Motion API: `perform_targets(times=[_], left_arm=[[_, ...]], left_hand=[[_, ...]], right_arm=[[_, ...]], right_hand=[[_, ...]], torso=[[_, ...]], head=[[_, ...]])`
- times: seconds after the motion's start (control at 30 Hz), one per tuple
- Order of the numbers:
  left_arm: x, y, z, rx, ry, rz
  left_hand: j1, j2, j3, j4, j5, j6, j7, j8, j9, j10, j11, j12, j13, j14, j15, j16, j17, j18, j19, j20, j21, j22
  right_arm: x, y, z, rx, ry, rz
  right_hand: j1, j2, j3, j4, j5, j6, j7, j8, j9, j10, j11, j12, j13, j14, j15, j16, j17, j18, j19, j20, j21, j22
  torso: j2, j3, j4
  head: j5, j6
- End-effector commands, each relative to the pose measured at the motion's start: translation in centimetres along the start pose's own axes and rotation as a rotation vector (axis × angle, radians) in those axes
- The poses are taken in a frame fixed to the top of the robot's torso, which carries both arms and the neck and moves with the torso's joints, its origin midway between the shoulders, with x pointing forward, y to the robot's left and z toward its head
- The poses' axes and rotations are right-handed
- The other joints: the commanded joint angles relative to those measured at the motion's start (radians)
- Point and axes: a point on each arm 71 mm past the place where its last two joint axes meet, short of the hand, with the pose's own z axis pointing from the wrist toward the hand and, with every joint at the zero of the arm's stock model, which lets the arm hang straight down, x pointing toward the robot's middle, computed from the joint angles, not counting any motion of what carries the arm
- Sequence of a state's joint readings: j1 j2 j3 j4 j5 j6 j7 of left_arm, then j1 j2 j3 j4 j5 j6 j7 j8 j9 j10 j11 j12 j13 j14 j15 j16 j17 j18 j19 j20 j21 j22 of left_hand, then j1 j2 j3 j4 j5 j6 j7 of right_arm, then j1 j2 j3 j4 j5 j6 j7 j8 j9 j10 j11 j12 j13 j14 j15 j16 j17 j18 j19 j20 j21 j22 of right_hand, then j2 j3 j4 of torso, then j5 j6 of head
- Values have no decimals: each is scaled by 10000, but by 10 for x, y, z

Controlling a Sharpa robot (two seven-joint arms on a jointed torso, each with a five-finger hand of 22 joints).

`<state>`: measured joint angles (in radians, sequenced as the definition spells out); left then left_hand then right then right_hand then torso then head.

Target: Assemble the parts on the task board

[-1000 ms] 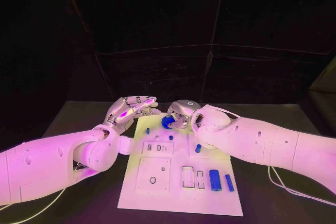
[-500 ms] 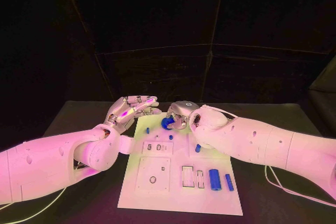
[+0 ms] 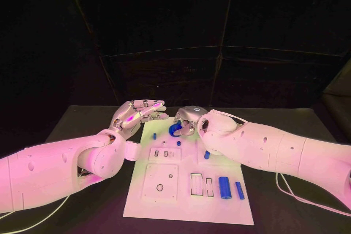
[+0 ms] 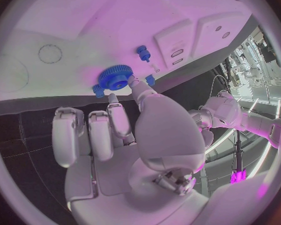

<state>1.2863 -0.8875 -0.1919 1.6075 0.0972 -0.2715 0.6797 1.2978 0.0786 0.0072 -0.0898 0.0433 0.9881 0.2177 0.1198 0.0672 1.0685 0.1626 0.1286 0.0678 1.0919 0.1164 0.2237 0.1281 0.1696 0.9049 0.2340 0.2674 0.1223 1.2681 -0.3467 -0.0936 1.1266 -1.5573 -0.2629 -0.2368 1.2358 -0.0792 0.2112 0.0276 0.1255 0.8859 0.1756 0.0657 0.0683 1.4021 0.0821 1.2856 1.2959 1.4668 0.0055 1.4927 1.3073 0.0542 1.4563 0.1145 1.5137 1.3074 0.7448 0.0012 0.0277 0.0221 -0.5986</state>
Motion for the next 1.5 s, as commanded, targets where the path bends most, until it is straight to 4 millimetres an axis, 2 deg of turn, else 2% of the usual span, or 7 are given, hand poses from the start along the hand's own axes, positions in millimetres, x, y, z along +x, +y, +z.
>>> perform_targets(times=[0.03,0.13,0.4,0.6,0.77,1.17,1.5], left_arm=[[1,-3,1,376,122,-34],[1,-3,1,370,121,-33],[1,-3,0,365,114,-31],[-4,-4,-1,382,26,21],[-9,-5,-2,399,-47,61],[-11,-4,0,393,-50,63],[-12,-3,1,383,-48,59]], left_hand=[[-13,117,25,-73,38,46,-9,-43,-16,59,-20,-34,-14,86,15,-40,17,139,60,-15,-27,-14],[-13,117,26,-77,38,47,-9,-46,-16,60,-19,-38,-14,88,15,-43,17,138,62,-15,-29,-16],[-17,115,25,-83,38,43,-5,-54,-17,57,-16,-48,-16,90,15,-48,17,138,66,-16,-32,-18],[-20,115,26,-90,38,39,-2,-63,-18,55,-14,-58,-17,94,15,-54,18,137,70,-17,-35,-21],[-19,117,28,-93,39,41,-2,-64,-18,56,-14,-61,-17,96,15,-55,18,137,72,-17,-36,-22],[-27,137,43,-125,39,80,-15,-73,-13,98,-26,-81,-13,144,2,-63,26,141,110,-26,-40,-30],[-35,147,50,-142,39,103,-23,-80,-10,126,-35,-92,-10,170,-6,-69,31,142,133,-31,-42,-35]], right_arm=[[0,0,0,-4,187,-82],[0,-1,0,20,215,-35],[-6,-9,-6,-11,-499,382],[-17,-28,-28,-729,-1612,1549],[-24,-60,-56,-1206,-1447,2792],[-33,-139,-105,-197,-1351,4123],[-32,-177,-118,475,-1368,4031]], right_hand=[[-419,114,-251,363,60,-6,-5,5,21,-46,42,-10,19,630,62,22,553,-178,-4,89,-4,1041],[-809,272,-431,774,324,43,-9,14,31,-35,45,11,38,633,65,29,572,-180,4,92,-1,1053],[-975,391,-619,1113,428,175,-35,45,50,89,26,211,227,638,54,36,597,-189,37,88,15,1099],[-278,416,-483,750,643,233,-57,23,44,168,-6,345,362,627,24,15,550,-187,31,59,12,1094],[480,357,-306,212,575,220,-54,1,31,83,-16,258,308,620,11,1,534,-171,-28,43,-21,1024],[843,159,-379,-147,602,271,-63,26,36,28,-24,186,258,617,7,-11,528,-165,-57,41,-41,996],[899,82,-439,-226,615,249,-61,11,29,-3,-24,140,221,612,5,-22,506,-159,-77,38,-52,972]], torso=[[0,2,-3],[0,3,-8],[-8,8,0],[-36,11,-47],[-87,17,-148],[-152,72,-292],[-142,66,-249]], head=[[6,8],[7,8],[11,13],[41,38],[74,66],[-20,141],[-91,142]])
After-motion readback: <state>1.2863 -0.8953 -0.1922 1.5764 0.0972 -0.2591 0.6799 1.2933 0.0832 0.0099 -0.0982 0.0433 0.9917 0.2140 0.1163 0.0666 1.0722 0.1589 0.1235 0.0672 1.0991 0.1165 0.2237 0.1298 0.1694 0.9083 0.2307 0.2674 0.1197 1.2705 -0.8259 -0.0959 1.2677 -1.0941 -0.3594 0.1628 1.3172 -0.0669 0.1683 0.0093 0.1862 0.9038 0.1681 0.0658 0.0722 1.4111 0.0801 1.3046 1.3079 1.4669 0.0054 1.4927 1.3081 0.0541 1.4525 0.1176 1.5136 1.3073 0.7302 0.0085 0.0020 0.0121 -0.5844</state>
